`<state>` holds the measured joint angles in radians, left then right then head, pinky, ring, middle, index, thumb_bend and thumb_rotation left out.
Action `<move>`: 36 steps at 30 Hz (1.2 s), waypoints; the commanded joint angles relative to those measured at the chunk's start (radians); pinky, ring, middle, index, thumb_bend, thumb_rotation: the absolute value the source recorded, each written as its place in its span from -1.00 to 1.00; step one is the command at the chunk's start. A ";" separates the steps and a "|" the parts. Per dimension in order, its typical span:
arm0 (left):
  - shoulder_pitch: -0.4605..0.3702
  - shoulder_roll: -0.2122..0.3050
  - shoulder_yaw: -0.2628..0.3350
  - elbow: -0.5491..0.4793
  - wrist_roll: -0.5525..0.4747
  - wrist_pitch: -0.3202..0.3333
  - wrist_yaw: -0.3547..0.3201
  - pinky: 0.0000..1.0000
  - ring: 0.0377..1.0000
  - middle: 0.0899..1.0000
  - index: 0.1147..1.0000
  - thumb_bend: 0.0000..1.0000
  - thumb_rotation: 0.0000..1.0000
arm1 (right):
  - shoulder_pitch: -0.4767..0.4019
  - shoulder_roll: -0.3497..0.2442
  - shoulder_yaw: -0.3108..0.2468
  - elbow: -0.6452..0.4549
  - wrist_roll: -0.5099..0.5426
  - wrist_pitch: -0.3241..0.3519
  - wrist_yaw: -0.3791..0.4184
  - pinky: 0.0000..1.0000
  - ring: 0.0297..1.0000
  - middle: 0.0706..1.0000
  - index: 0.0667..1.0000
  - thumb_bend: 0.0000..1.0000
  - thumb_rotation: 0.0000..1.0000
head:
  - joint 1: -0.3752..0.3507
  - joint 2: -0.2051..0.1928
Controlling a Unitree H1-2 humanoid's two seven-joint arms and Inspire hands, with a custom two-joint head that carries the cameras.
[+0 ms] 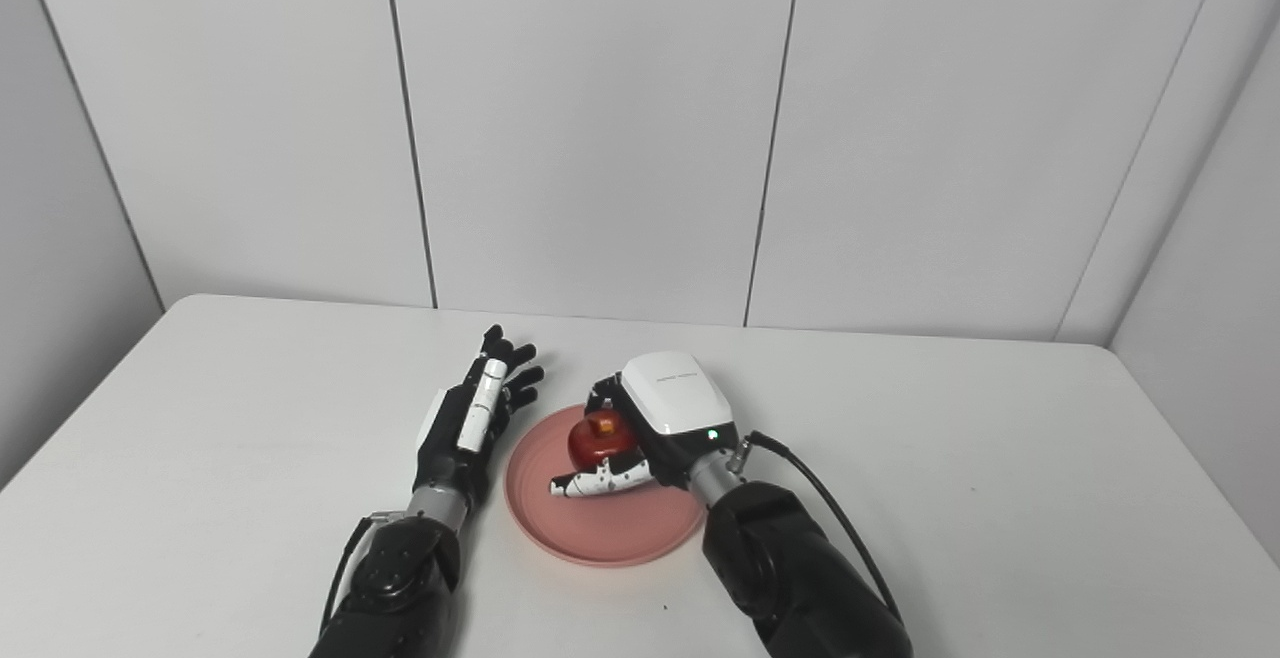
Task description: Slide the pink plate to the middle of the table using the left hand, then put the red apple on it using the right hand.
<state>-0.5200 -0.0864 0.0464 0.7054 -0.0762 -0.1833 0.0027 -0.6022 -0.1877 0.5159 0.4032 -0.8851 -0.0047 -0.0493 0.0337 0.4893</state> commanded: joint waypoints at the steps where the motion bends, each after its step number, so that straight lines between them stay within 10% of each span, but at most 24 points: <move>1: 0.044 -0.015 -0.003 0.040 0.000 0.007 0.004 0.72 0.68 0.76 1.00 0.40 0.72 | -0.058 0.004 0.004 -0.017 -0.005 -0.036 -0.011 -0.65 -0.58 -0.48 -0.24 -0.02 -0.02 | 0.000 0.001; 20: 0.043 -0.012 -0.003 0.039 -0.004 0.010 -0.002 0.73 0.69 0.78 1.00 0.42 0.74 | -0.061 -0.003 0.024 -0.022 -0.008 -0.034 0.007 -0.59 -0.51 -0.41 -0.14 -0.02 -0.03 | -0.005 0.000; 25: 0.045 -0.012 -0.003 0.033 -0.008 0.015 -0.007 0.74 0.68 0.77 1.00 0.39 0.75 | -0.057 -0.007 0.020 -0.032 -0.016 -0.014 0.014 -0.64 -0.55 -0.42 -0.21 0.20 0.07 | -0.009 0.002; 30: 0.044 -0.013 0.001 0.039 -0.016 0.003 -0.014 0.78 0.71 0.75 1.00 0.36 0.70 | -0.051 -0.015 0.014 -0.051 -0.023 -0.008 0.029 -0.15 0.01 0.12 0.19 0.60 0.27 | -0.010 0.002; 36: 0.044 -0.009 -0.002 0.035 -0.009 0.012 -0.012 0.83 0.80 0.78 1.00 0.36 0.70 | -0.053 -0.023 0.016 -0.050 -0.049 -0.007 0.027 0.01 0.14 0.26 0.38 0.90 0.41 | -0.011 0.001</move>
<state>-0.5202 -0.0871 0.0482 0.7058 -0.0810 -0.1836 -0.0029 -0.6085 -0.2075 0.5394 0.3783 -0.9262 -0.0071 -0.0115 0.0215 0.4893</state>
